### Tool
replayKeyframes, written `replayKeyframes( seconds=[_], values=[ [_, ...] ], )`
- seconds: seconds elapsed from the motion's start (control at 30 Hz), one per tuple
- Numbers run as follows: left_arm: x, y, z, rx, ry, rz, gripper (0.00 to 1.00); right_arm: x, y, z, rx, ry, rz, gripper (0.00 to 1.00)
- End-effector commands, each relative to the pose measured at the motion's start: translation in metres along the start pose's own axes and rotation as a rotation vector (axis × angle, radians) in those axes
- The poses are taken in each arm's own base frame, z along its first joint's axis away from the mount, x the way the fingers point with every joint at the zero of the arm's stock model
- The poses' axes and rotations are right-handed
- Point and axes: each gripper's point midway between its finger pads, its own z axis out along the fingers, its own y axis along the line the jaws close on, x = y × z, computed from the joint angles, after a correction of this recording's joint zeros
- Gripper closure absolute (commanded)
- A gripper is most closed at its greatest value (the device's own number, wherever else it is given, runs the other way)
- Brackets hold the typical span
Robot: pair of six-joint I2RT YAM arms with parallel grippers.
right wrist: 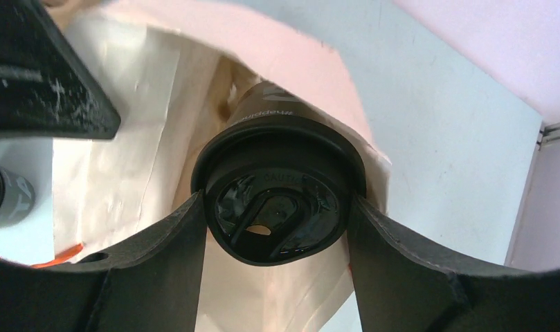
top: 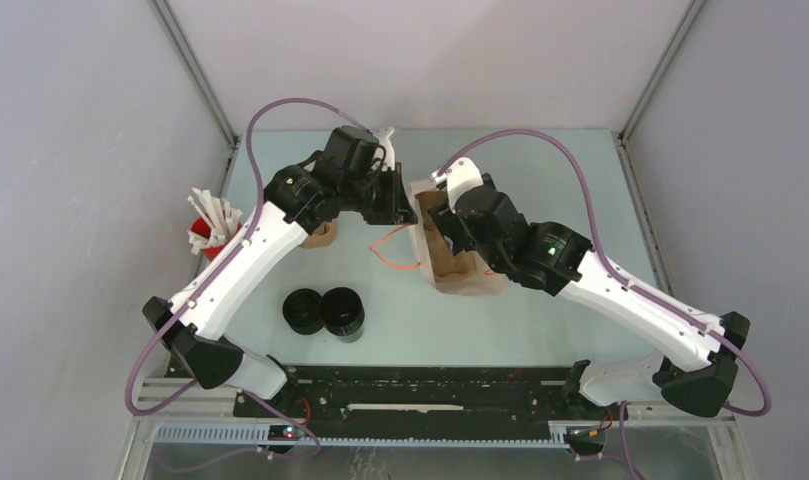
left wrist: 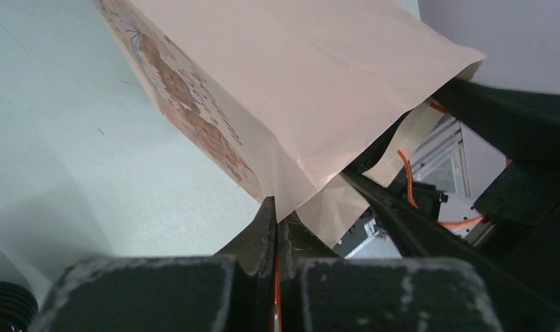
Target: Pack the takeout coffee
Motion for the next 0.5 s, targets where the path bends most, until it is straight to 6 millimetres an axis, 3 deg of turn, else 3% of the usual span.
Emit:
replayKeyframes(
  seconds=[0.0, 0.2, 0.47],
  values=[
    [-0.002, -0.024, -0.014, 0.124, 0.017, 0.048, 1.0, -0.034, -0.022, -0.026, 0.037, -0.099, 0.056, 1.0],
    [-0.003, 0.005, 0.003, 0.035, 0.043, -0.035, 1.0, -0.055, -0.03, -0.045, -0.014, -0.147, 0.137, 1.0],
    [0.006, 0.013, 0.017, 0.038, 0.067, -0.05, 1.0, -0.066, -0.032, -0.05, -0.028, -0.183, 0.145, 1.0]
  ],
)
